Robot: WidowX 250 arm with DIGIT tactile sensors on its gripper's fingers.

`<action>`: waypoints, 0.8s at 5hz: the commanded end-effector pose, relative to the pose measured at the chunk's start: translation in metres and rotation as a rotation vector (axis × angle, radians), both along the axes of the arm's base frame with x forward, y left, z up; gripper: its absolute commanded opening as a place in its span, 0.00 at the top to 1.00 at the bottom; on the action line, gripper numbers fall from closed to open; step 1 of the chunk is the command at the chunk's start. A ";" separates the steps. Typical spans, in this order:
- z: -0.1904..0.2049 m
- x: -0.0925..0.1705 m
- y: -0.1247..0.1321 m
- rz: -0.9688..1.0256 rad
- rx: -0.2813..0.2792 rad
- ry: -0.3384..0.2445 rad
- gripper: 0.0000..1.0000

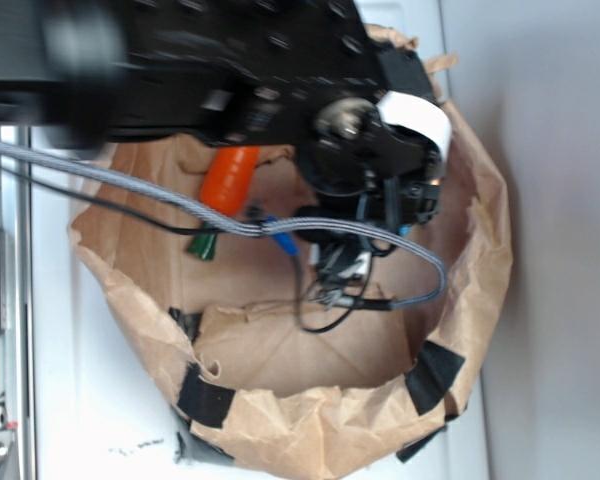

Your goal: Grab the blue sponge.

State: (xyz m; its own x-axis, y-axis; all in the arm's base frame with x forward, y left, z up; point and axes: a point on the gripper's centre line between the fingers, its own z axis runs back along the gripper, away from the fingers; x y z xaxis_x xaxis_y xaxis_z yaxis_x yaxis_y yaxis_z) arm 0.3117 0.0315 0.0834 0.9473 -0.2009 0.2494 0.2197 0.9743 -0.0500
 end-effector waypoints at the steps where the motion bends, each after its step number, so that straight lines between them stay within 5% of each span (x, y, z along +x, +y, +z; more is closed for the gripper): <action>1: 0.002 0.032 0.008 0.030 0.016 -0.069 0.00; 3: -0.020 0.042 0.002 0.075 0.041 -0.042 0.00; 4: -0.025 0.041 0.002 0.116 0.071 -0.046 0.85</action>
